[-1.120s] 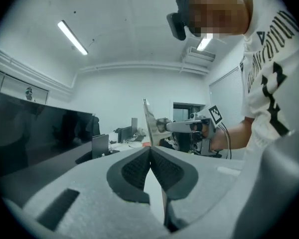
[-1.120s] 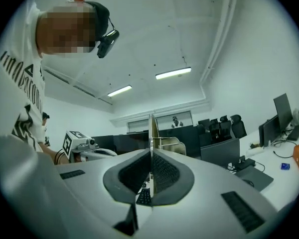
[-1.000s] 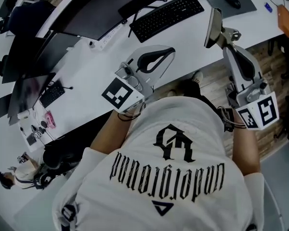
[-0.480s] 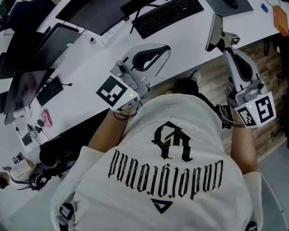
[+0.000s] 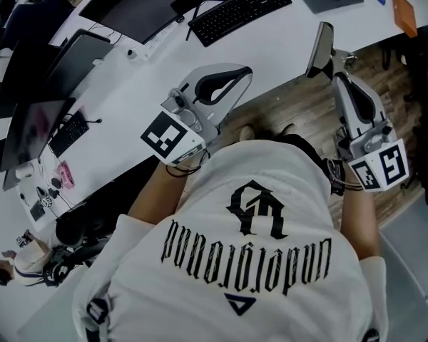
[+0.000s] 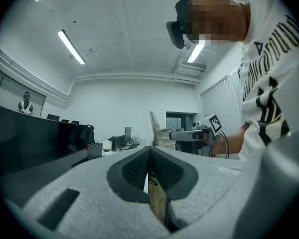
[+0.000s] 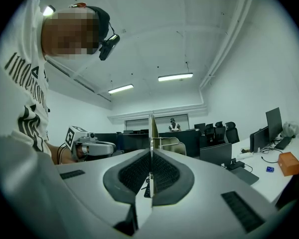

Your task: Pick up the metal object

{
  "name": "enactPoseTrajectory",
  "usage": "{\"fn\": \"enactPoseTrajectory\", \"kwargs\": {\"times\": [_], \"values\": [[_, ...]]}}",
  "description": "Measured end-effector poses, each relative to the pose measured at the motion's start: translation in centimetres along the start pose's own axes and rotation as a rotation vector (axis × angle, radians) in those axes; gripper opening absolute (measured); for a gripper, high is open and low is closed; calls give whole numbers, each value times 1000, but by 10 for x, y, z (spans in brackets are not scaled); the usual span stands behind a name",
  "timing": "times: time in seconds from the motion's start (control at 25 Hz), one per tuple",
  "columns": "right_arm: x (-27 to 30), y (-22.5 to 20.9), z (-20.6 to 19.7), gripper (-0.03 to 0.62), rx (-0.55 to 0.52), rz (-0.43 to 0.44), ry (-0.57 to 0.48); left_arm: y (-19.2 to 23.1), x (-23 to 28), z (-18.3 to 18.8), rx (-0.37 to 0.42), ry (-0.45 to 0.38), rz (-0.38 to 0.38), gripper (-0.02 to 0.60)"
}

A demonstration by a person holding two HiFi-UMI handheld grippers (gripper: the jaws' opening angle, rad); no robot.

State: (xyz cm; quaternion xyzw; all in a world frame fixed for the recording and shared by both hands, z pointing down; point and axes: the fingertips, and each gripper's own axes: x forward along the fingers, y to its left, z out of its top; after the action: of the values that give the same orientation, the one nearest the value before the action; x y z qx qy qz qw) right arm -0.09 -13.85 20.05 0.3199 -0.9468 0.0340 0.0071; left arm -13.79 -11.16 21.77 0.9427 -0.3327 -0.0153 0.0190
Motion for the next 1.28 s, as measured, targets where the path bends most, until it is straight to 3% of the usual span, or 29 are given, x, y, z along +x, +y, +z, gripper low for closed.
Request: {"fn": "enactPoseTrajectory", "kwargs": {"times": [0.44, 1.28], "values": [[-48, -17, 12, 15, 9, 88, -43, -52, 30, 11, 27, 22, 78, 15], [-225, -46, -1, 15, 27, 240, -58, -234, 87, -15, 17, 47, 238, 15]]}}
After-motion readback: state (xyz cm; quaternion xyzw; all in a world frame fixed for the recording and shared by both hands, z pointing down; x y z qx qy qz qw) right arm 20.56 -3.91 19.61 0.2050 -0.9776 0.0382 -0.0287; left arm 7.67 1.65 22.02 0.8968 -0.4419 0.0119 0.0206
